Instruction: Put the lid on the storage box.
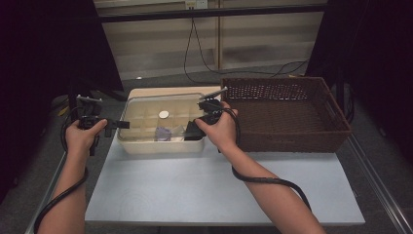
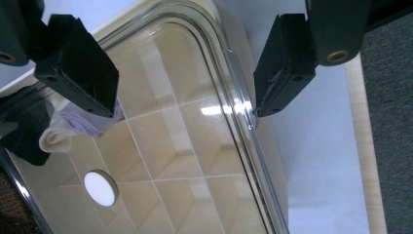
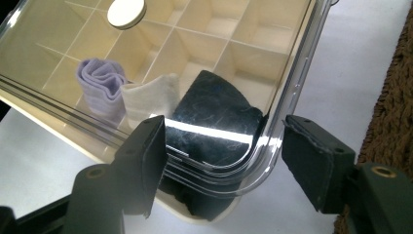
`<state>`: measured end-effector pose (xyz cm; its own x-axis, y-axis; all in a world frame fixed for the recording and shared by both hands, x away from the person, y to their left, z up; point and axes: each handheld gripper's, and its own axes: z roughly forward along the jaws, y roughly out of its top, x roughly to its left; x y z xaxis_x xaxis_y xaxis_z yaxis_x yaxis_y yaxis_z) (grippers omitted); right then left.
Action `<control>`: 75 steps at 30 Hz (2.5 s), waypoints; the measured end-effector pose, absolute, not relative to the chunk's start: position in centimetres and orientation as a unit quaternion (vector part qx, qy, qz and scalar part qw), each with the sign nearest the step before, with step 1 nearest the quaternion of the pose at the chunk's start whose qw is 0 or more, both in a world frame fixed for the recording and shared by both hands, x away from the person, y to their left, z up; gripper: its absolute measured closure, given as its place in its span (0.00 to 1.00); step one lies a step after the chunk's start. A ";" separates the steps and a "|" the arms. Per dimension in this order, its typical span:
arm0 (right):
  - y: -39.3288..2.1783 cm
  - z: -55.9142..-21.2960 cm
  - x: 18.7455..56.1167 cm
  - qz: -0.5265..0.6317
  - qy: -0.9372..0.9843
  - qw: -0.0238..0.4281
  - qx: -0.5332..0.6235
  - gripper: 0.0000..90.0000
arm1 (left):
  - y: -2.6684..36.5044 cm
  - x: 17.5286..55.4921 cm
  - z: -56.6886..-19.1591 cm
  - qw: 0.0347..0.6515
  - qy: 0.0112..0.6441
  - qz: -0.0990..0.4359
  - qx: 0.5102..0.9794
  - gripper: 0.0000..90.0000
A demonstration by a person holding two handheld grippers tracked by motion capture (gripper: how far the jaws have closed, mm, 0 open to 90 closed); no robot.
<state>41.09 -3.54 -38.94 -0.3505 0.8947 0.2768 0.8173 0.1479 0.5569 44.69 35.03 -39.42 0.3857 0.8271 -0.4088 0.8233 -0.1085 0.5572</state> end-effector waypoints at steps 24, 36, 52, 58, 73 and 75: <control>-3.8 -39.0 40.4 0.319 0.764 0.049 0.559 0.47 | 34.9 44.7 -40.5 0.347 0.567 0.001 0.747 0.45; -3.0 -38.5 39.3 0.338 0.773 0.016 0.537 0.57 | 35.7 43.2 -40.1 0.346 0.572 -0.013 0.743 0.59; -4.0 -38.5 41.2 0.318 0.753 0.049 0.574 0.42 | 35.8 43.7 -39.7 0.344 0.571 -0.016 0.745 0.56; -3.8 -38.8 42.1 0.301 0.751 0.063 0.584 0.35 | 35.8 44.3 -40.1 0.349 0.567 -0.015 0.746 0.51; -2.9 -38.9 41.8 0.289 0.758 0.053 0.582 0.39 | 35.7 44.4 -40.5 0.349 0.569 -0.024 0.744 0.53; -3.0 -38.9 41.7 0.290 0.756 0.047 0.584 0.42 | 35.8 44.4 -40.4 0.343 0.568 -0.019 0.748 0.53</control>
<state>41.75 -2.97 -38.94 -0.3130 0.9111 0.2683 0.8566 0.1488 0.4940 44.38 35.78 -40.37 0.3535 0.8366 -0.4185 0.8629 -0.1189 0.4912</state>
